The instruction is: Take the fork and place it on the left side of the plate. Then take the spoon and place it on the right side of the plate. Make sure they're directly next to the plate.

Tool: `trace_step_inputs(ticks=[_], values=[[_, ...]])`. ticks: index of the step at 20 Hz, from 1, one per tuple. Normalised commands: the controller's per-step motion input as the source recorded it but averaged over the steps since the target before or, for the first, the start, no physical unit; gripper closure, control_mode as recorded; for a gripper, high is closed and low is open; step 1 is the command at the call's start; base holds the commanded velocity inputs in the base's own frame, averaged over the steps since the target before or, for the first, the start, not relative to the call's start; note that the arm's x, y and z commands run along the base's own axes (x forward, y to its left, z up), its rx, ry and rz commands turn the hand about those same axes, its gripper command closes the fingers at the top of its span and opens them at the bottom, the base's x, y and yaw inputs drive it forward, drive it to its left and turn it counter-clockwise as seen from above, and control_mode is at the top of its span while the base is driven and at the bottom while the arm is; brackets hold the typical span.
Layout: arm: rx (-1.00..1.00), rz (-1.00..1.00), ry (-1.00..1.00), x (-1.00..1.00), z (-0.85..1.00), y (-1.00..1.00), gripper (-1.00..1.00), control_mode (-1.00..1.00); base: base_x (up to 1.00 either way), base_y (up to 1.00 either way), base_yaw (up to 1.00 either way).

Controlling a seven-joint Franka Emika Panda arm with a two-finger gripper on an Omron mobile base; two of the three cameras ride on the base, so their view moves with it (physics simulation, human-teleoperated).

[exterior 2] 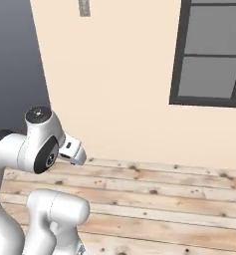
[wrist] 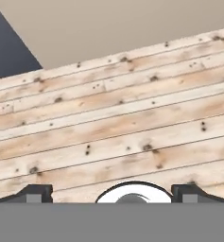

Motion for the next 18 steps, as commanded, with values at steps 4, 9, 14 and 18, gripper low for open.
trace_step_inputs(ticks=[4,9,14,18], values=[[0.00,0.00,0.00,0.00,0.00,0.00,-1.00,1.00,0.00,0.00,1.00],[0.00,0.00,0.00,0.00,0.00,0.00,-1.00,1.00,0.00,0.00,1.00],[0.00,0.00,0.00,0.00,0.00,0.00,-1.00,1.00,0.02,0.00,0.99],[0.00,0.00,0.00,0.00,0.00,0.00,-1.00,1.00,0.43,0.00,0.71]])
